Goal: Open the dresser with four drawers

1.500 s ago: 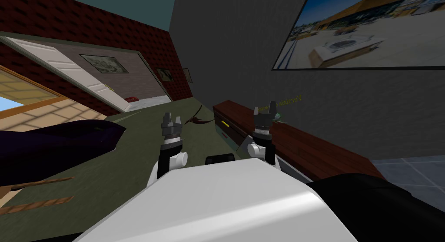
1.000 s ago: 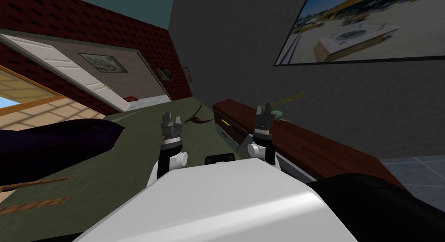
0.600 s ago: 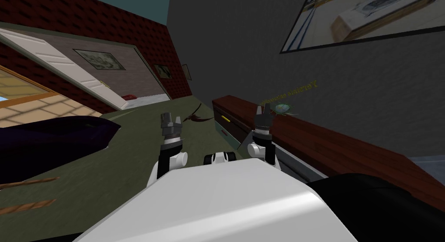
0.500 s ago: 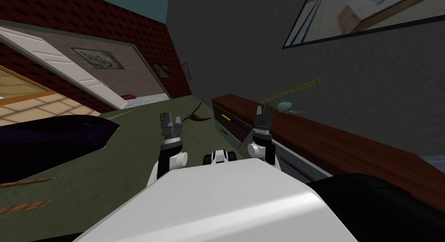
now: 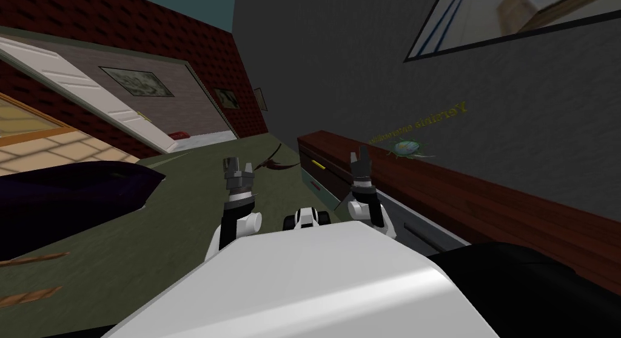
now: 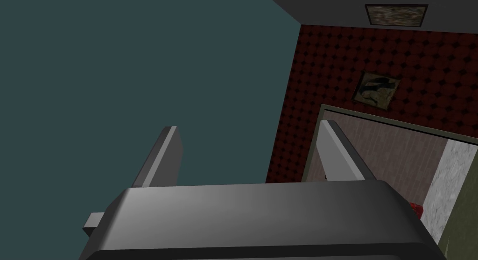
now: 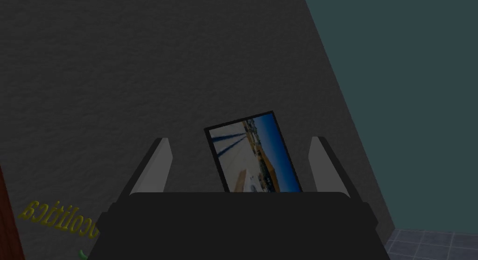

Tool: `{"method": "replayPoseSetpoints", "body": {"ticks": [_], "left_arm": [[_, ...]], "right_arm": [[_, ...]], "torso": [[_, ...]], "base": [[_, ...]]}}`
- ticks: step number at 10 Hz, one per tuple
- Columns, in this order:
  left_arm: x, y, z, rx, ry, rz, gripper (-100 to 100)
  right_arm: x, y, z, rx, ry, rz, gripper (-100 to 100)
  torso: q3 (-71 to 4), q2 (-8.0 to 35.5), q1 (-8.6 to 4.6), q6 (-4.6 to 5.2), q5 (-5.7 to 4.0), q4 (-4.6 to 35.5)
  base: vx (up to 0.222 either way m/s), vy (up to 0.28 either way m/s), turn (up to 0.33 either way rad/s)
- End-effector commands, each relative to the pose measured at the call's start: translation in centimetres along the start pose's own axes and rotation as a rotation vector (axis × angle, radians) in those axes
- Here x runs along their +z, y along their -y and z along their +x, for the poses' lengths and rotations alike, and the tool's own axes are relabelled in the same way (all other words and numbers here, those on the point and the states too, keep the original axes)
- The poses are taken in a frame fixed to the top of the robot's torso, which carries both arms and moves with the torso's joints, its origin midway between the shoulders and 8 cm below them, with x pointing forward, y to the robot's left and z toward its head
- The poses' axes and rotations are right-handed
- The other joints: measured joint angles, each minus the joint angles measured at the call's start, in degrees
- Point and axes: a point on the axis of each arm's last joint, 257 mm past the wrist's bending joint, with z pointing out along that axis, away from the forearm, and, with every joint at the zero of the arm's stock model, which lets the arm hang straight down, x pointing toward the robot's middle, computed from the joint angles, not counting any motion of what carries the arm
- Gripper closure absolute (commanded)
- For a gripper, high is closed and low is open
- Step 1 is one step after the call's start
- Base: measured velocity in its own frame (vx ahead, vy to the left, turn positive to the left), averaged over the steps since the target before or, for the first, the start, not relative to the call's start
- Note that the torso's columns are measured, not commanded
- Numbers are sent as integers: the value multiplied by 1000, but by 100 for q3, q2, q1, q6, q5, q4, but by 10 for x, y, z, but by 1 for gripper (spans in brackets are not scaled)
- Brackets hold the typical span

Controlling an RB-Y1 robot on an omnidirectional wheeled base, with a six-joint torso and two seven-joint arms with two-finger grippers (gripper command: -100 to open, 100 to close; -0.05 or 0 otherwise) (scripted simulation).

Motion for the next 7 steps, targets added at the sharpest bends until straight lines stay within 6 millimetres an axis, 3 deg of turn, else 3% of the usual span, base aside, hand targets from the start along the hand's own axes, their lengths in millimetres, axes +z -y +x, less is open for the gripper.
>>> {"method": "replayPoseSetpoints", "body": {"ticks": [1, 4, 7], "left_arm": [[0, 0, 0, 0, 0, 0, 0], [0, 0, 0, 0, 0, 0, 0], [0, 0, 0, 0, 0, 0, 0]], "right_arm": [[-2, 19, 9, -110, -54, 42, -100], [-5, 33, 15, -194, -91, 71, -100], [-12, 64, 19, -339, -146, 138, -100]], "torso": [[7, 14, -16, 1, -4, 4], [8, 13, -4, 0, -2, 5], [5, 10, -6, 0, -2, 3]], "base": [[81, 52, 4], [69, 53, 1], [84, 59, 1]]}}
